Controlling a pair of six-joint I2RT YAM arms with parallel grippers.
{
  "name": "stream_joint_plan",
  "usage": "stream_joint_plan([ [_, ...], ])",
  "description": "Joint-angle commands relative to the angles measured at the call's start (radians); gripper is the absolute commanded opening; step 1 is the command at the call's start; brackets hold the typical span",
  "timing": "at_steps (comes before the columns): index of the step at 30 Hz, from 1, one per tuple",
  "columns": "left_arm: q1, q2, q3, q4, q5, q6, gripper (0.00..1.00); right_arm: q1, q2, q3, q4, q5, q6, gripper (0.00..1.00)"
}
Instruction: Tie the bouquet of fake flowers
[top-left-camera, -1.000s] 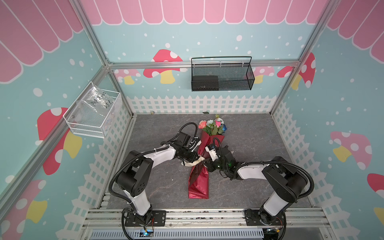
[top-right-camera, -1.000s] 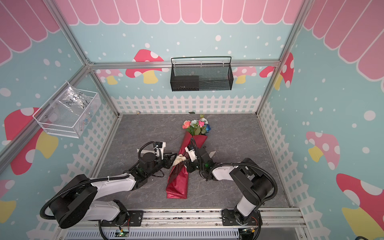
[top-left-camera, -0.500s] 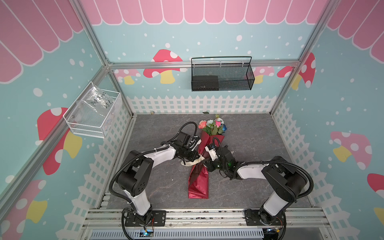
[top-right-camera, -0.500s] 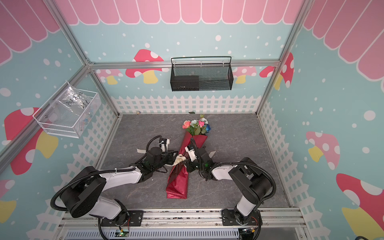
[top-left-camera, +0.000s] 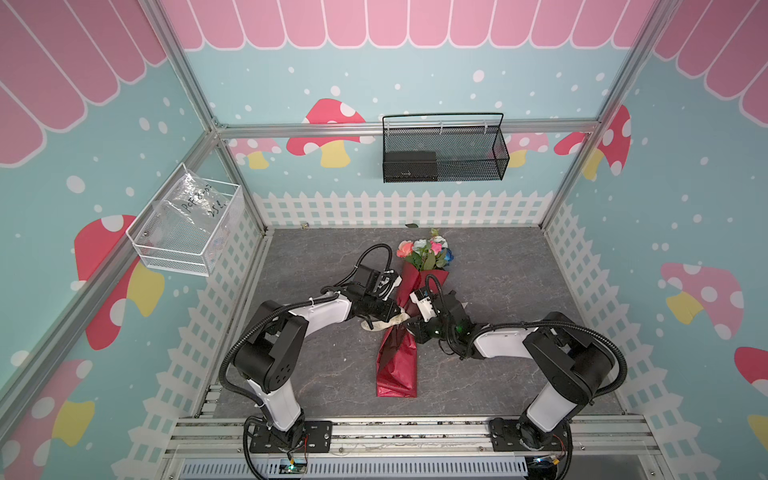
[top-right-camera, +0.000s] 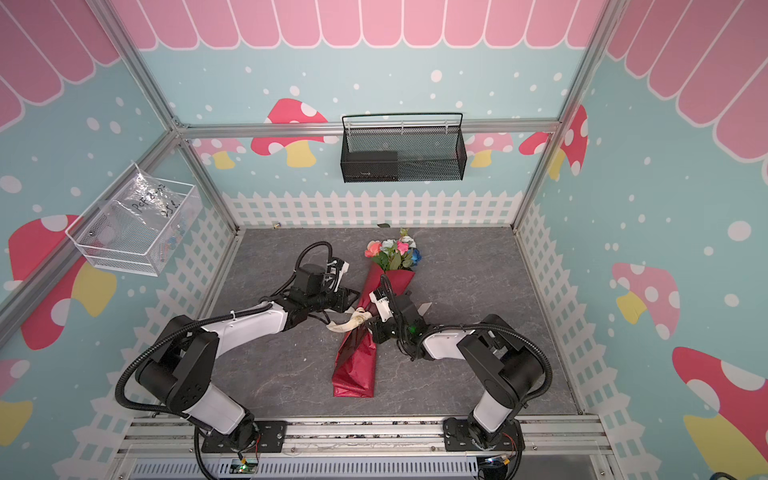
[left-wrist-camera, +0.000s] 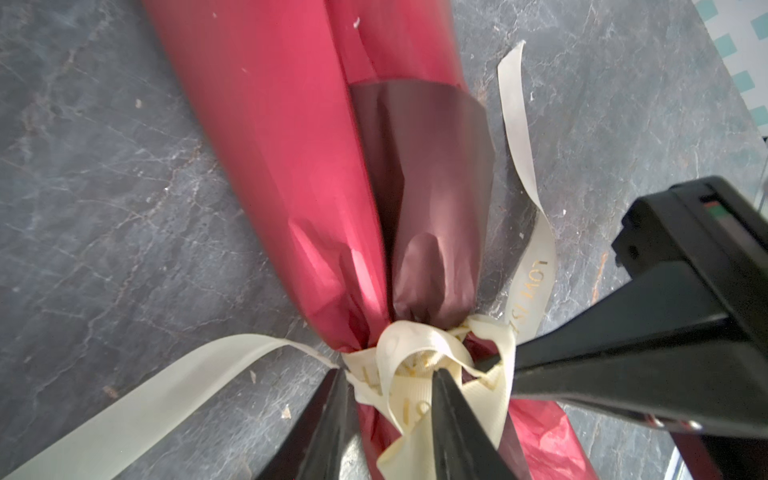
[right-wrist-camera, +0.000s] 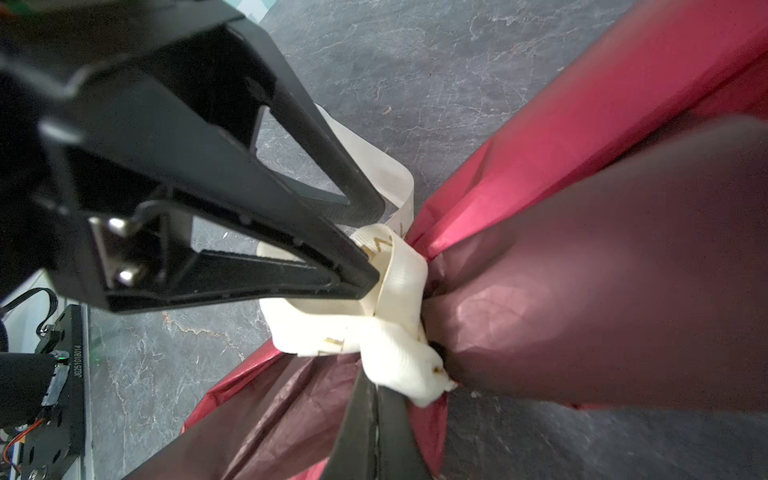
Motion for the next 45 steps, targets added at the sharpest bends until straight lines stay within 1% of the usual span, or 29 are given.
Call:
stream_joint_plan([
  [1,0.004,0.040,0.055,-0.229,0.099,0.152,0.38,0.005,0.021,0.019,0.011,-0.009,0.004,0.00],
  [4,0.004,0.060,0.089,-0.292,0.104,0.194,0.38,0.005,0.022,0.019,0.011,-0.009,0.005,0.00],
  [12,0.004,0.091,0.140,-0.350,0.108,0.230,0.38,0.005,0.023,0.018,0.011,-0.010,0.004,0.00],
  [26,0.004,0.113,0.133,-0.380,0.139,0.250,0.38,0.005,0.033,0.025,0.013,-0.011,0.003,0.00],
  [28,0.004,0.123,0.137,-0.380,0.150,0.247,0.36,0.005,0.038,0.028,0.013,-0.010,0.002,0.00],
  [29,0.004,0.127,0.140,-0.378,0.152,0.245,0.31,0.005,0.037,0.029,0.012,-0.010,0.002,0.00],
  [30,0.004,0.133,0.143,-0.376,0.152,0.242,0.23,0.005,0.040,0.031,0.013,-0.013,0.002,0.00],
  [31,0.004,0.138,0.145,-0.374,0.152,0.237,0.17,0.005,0.041,0.033,0.013,-0.014,0.002,0.00],
  [34,0.002,0.141,0.145,-0.348,0.152,0.215,0.12,0.005,0.044,0.034,0.013,-0.015,0.001,0.00],
  [45,-0.004,0.112,0.071,-0.145,0.134,0.071,0.13,0.006,0.043,0.031,0.011,-0.014,-0.004,0.00],
])
